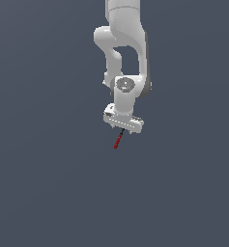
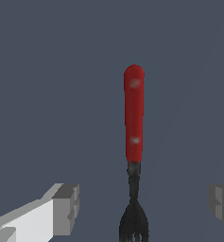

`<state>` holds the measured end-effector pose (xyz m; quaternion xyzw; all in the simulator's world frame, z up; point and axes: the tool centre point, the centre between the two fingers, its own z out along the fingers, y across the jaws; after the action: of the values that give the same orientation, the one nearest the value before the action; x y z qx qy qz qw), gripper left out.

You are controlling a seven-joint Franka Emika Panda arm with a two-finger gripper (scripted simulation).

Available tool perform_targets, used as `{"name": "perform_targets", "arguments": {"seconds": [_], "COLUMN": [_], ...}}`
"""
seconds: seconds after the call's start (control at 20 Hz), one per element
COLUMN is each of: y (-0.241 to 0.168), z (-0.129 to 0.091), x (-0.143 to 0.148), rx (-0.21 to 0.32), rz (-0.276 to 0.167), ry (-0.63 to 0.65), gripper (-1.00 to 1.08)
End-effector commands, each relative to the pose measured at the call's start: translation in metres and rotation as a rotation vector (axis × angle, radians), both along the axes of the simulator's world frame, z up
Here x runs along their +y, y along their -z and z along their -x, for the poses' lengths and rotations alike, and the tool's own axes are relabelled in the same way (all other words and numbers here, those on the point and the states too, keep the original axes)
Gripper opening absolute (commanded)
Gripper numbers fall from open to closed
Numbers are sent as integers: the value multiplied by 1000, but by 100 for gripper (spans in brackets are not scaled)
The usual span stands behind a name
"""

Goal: Pick up the object and move it to a goal position.

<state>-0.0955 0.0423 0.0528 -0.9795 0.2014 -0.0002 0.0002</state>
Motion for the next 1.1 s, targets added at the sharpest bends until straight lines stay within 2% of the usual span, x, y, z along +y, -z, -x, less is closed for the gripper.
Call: {"name": "perform_targets", "arguments": {"seconds": [0.0,0.35,0.65,0.7,1.05], "y": [7,37,47,47,47], "z": [1,2,1,1,1], "x": [0,0,0,0,0], "rx": [1,1,0,0,0], "rz": [0,0,0,0,0], "ry": [0,4,5,5,5], "gripper": [100,100,100,-100,-100]}}
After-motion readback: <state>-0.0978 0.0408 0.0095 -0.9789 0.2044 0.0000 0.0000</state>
